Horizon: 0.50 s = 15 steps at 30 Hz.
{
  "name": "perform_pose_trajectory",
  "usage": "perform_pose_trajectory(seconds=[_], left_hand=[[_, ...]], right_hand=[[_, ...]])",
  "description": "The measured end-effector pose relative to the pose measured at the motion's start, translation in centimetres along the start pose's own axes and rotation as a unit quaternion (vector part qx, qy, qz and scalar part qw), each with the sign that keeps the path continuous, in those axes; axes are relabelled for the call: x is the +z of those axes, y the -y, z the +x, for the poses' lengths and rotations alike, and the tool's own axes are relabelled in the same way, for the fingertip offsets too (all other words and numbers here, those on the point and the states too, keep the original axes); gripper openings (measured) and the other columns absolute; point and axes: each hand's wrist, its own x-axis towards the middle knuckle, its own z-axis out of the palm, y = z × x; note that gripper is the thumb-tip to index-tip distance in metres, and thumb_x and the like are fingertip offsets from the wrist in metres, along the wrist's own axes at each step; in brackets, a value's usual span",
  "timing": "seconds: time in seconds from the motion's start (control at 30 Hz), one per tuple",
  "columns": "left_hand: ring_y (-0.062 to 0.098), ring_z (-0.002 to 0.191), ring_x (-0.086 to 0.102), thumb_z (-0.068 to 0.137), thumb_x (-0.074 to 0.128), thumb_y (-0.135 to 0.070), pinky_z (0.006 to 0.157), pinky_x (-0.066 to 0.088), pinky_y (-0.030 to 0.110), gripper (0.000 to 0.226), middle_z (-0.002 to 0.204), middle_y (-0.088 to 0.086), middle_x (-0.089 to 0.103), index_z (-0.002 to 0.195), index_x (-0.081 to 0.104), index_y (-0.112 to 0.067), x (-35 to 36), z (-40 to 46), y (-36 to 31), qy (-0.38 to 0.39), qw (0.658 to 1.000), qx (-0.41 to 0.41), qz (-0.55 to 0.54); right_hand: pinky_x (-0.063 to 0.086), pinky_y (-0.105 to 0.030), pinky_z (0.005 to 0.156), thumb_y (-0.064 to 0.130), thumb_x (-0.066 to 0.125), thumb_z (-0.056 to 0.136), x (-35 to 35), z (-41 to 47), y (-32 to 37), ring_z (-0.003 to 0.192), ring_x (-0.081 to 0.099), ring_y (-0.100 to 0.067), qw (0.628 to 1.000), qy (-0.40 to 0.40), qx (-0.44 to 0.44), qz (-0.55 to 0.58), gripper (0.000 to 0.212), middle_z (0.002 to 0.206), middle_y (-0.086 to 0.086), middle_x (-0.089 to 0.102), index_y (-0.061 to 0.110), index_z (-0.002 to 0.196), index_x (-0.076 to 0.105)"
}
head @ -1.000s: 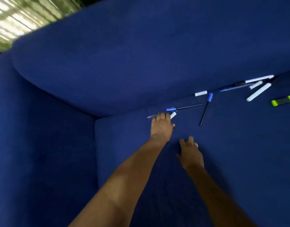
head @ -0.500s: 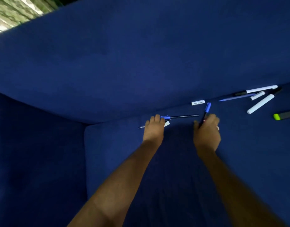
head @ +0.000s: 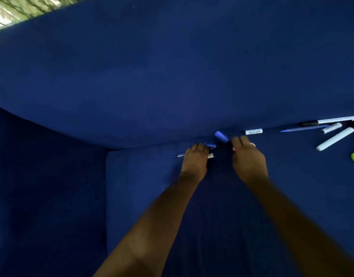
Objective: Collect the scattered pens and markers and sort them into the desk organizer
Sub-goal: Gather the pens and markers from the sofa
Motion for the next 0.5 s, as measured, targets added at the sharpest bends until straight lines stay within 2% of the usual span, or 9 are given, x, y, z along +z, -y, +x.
perform_pose_trajectory(seconds=[0.1, 0.2, 0.37, 0.43, 0.5], left_hand=[[0.028, 0.116, 0.047, 0.078, 0.057, 0.003, 0.099, 0.036, 0.035, 0.055, 0.130, 0.011, 0.050, 0.132, 0.047, -0.005, 0.3, 0.1, 0.1, -0.001, 1.000, 0.005, 0.001], [0.028, 0.117, 0.047, 0.078, 0.057, 0.000, 0.099, 0.035, 0.034, 0.055, 0.129, 0.011, 0.050, 0.132, 0.047, -0.005, 0.6, 0.0, 0.4, -0.008, 1.000, 0.014, 0.003], [0.027, 0.113, 0.048, 0.085, 0.053, -0.017, 0.098, 0.034, 0.033, 0.041, 0.123, 0.009, 0.052, 0.125, 0.053, -0.008, 0.2, 0.7, 0.1, -0.003, 0.999, 0.023, 0.026], [0.028, 0.114, 0.046, 0.085, 0.053, -0.018, 0.099, 0.034, 0.035, 0.041, 0.125, 0.010, 0.050, 0.124, 0.052, -0.007, 0.2, 1.2, -0.3, 0.014, 0.998, 0.011, 0.056], [0.029, 0.114, 0.046, 0.085, 0.054, -0.018, 0.099, 0.034, 0.036, 0.041, 0.124, 0.011, 0.049, 0.124, 0.052, -0.007, 0.1, 1.6, -0.8, 0.027, 0.995, -0.004, 0.092]], right_hand=[[0.046, -0.032, 0.072, -0.004, 0.052, 0.085, 0.6, 1.9, 1.4, 0.110, 0.049, -0.027, 0.992, 0.086, -0.043, -0.084, 0.053, 0.135, -0.010, 0.035, 0.013, 0.134, 0.041], [0.050, -0.033, 0.074, -0.003, 0.053, 0.088, 1.5, 2.2, 2.2, 0.109, 0.052, -0.026, 0.990, 0.103, -0.015, -0.096, 0.055, 0.135, -0.011, 0.036, 0.011, 0.137, 0.034], [0.049, -0.035, 0.070, 0.010, 0.047, 0.091, 1.0, 0.8, -0.3, 0.105, 0.057, -0.027, 0.989, 0.093, 0.029, -0.115, 0.029, 0.116, -0.011, 0.058, 0.008, 0.120, 0.046], [0.048, -0.034, 0.062, 0.007, 0.053, 0.085, -0.1, 0.2, -2.3, 0.092, 0.059, -0.030, 0.988, 0.047, 0.011, -0.147, 0.028, 0.100, -0.012, 0.064, 0.009, 0.113, 0.051], [0.046, -0.030, 0.056, 0.002, 0.060, 0.079, -1.0, 0.5, -4.1, 0.085, 0.060, -0.031, 0.978, 0.013, -0.025, -0.206, 0.037, 0.092, -0.012, 0.066, 0.009, 0.115, 0.053]])
